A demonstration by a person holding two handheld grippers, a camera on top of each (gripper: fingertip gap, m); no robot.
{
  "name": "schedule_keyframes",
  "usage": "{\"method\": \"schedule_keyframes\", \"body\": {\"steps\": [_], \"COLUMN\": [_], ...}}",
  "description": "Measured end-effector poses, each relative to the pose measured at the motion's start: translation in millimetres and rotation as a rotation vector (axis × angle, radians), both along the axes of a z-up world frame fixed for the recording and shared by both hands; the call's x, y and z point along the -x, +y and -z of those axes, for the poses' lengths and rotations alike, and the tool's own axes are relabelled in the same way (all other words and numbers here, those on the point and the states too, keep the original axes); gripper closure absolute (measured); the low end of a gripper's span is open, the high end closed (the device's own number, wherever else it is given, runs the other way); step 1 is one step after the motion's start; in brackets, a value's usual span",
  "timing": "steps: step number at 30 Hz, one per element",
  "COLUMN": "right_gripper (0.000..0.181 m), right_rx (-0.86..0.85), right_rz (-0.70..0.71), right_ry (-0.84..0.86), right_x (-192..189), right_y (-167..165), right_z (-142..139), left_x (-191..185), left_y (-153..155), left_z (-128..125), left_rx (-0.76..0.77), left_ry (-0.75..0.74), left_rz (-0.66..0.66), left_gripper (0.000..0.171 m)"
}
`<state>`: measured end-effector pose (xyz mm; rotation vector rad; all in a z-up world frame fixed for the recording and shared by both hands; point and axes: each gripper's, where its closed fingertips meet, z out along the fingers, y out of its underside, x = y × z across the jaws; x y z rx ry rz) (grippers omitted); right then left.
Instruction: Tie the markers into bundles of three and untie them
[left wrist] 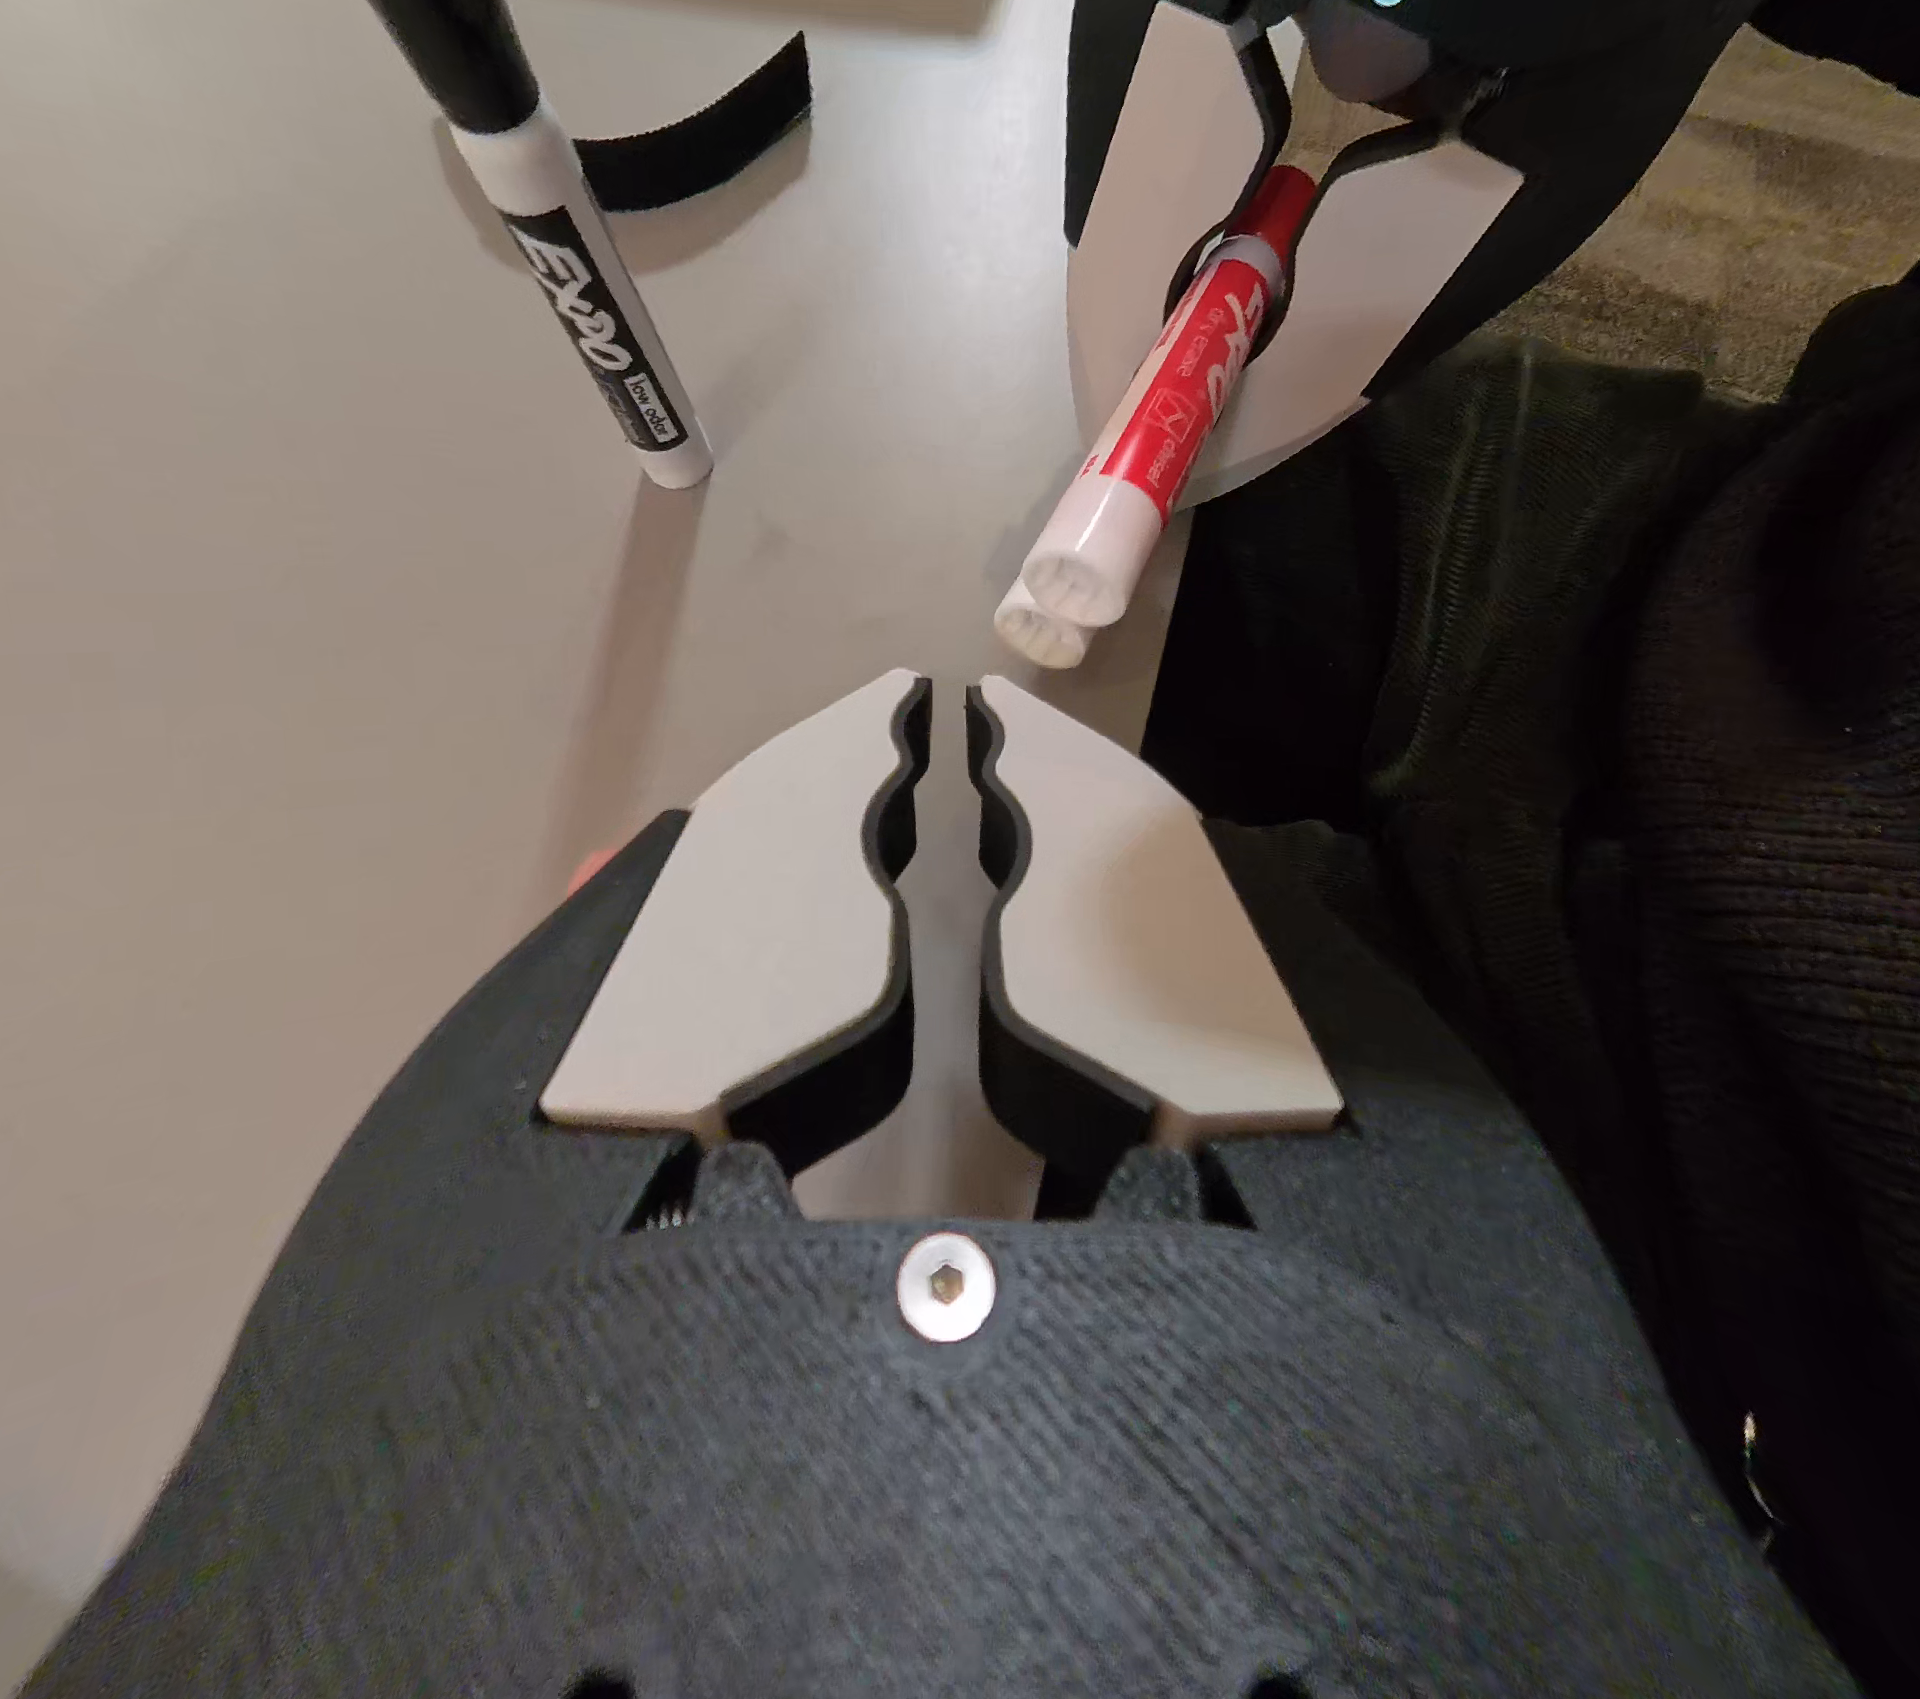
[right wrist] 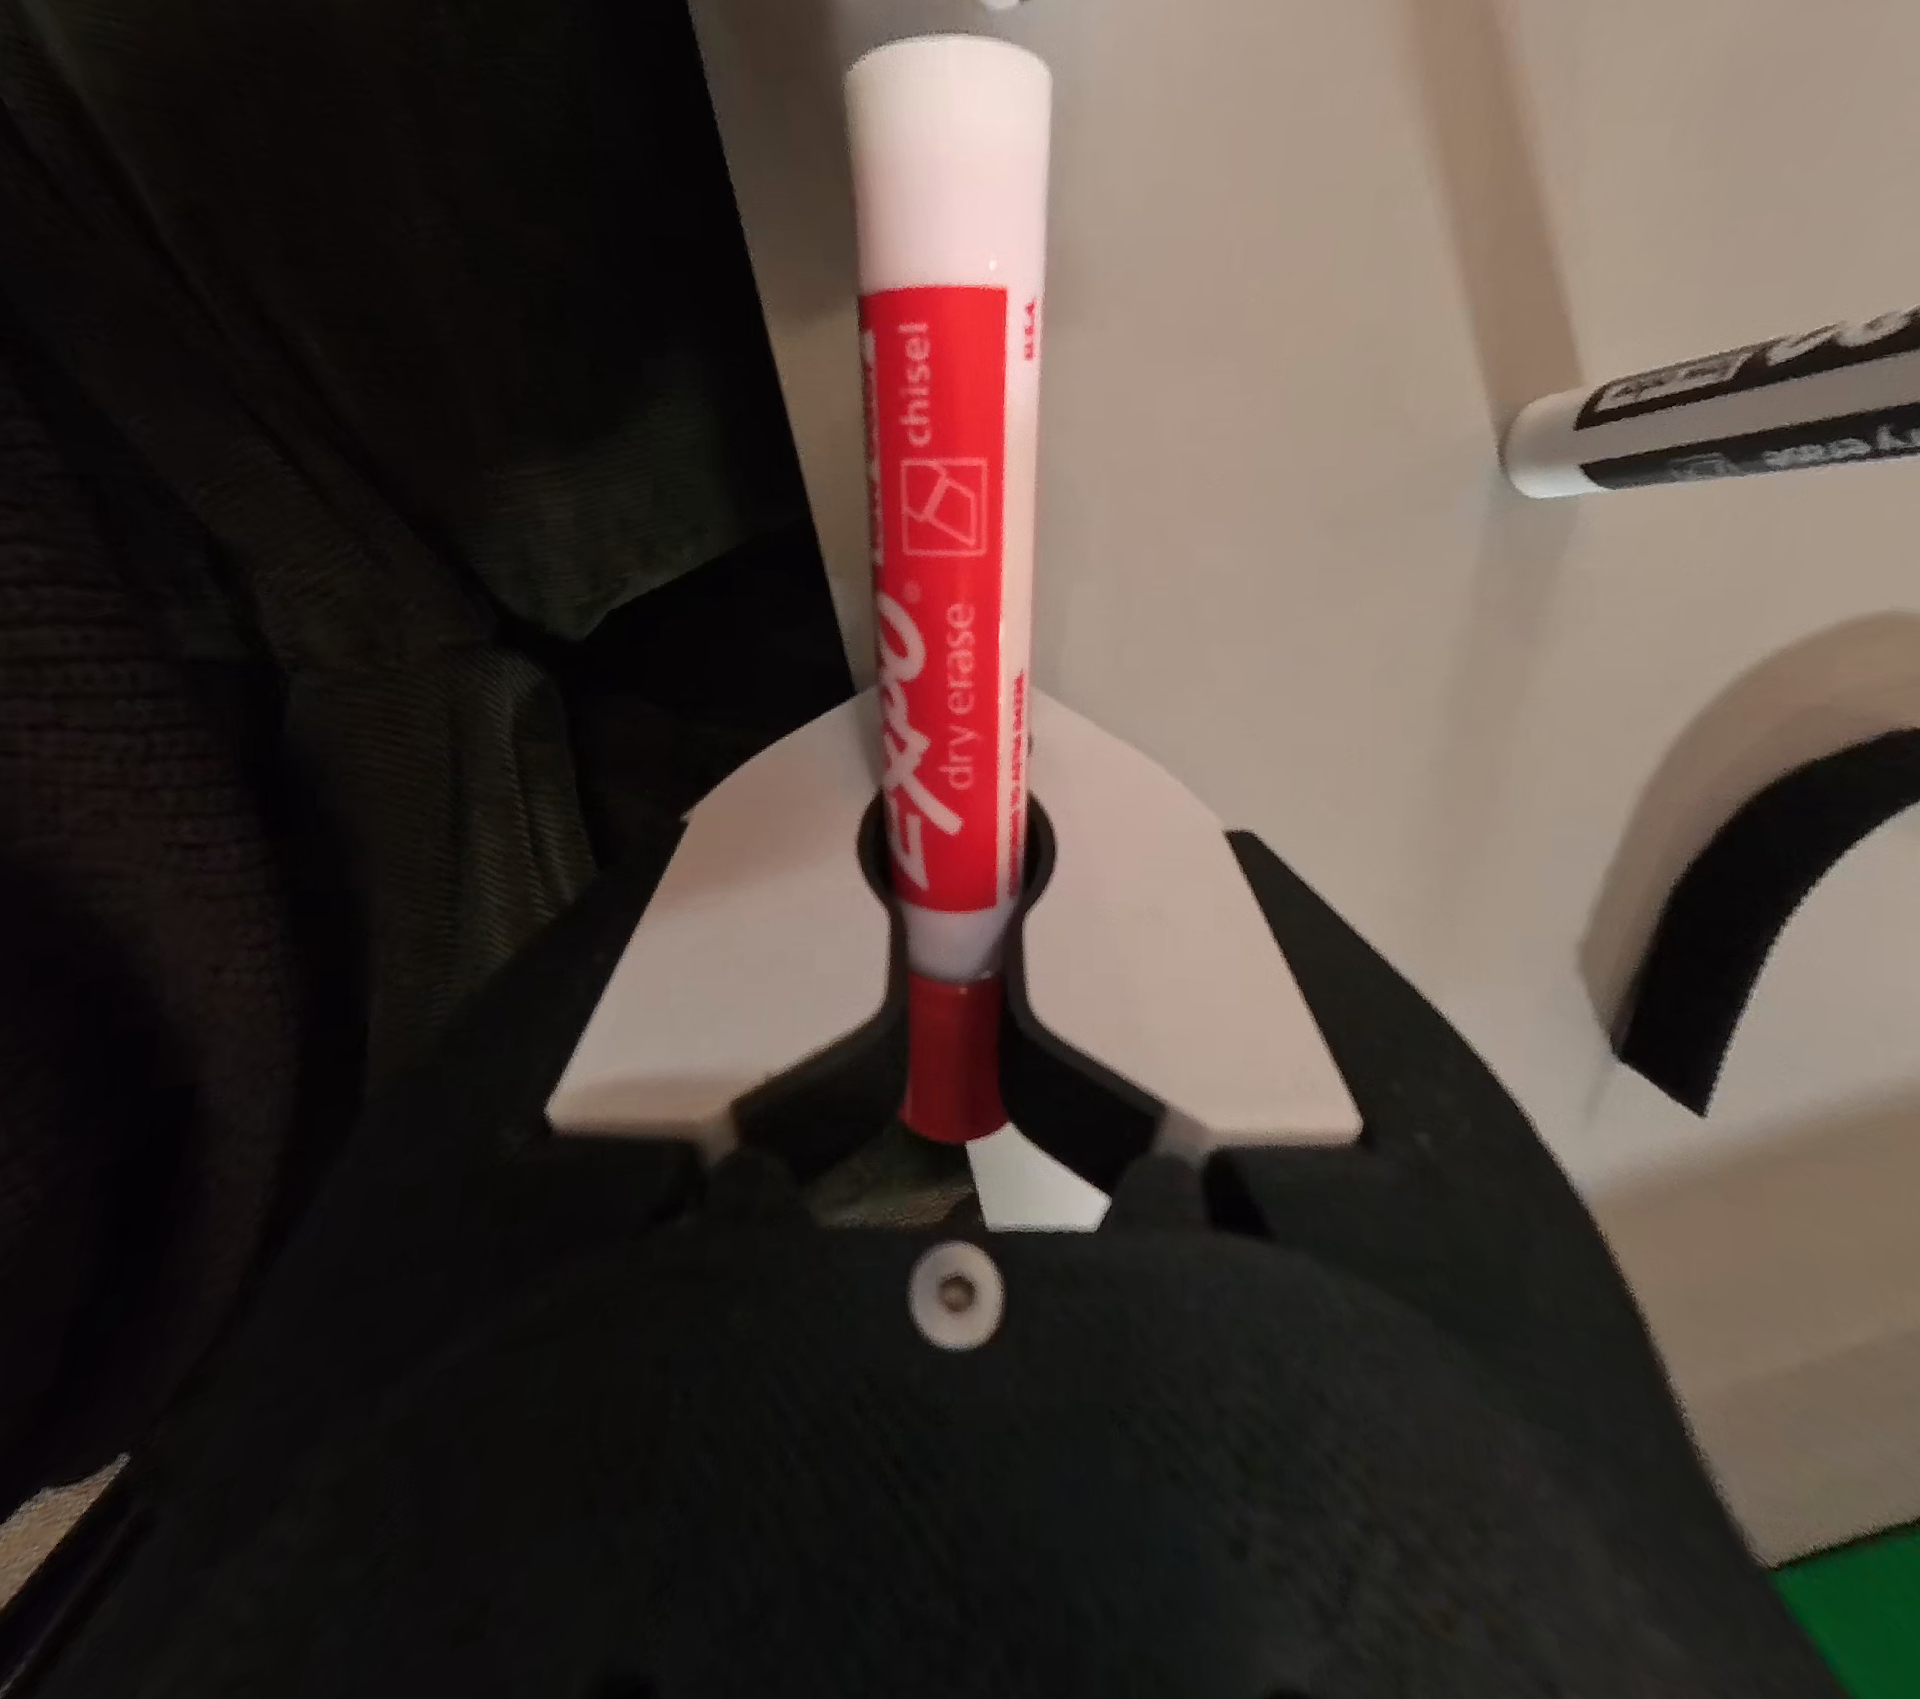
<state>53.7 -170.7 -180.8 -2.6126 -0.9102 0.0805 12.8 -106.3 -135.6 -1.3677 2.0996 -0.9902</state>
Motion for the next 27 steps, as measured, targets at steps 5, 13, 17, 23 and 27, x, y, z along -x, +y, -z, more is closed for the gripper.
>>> {"method": "schedule_keyframes", "body": {"steps": [5, 13, 17, 23, 27], "right_gripper": [0.167, 0.167, 0.167, 0.167, 0.167], "right_rx": [-0.001, 0.004, 0.006, 0.013, 0.019], "right_rz": [0.008, 0.016, 0.021, 0.063, 0.159], "right_ry": [0.004, 0.008, 0.009, 0.017, 0.075], "right_x": [-2, -4, -5, -11, -19], "right_y": [0, 0, -1, 0, 2], "right_z": [0, 0, 0, 0, -3], "left_x": [-1, -1, -1, 0, 3], "left_y": [6, 11, 13, 18, 16], "left_z": [2, 5, 8, 16, 32], "left_rx": [-0.008, -0.017, -0.027, -0.142, -0.255], "left_ry": [0.001, 0.006, 0.015, 0.025, 0.085], "left_rz": [-0.027, -0.051, -0.055, -0.053, -0.019], "left_gripper": [0.162, 0.159, 0.158, 0.145, 0.104]}}
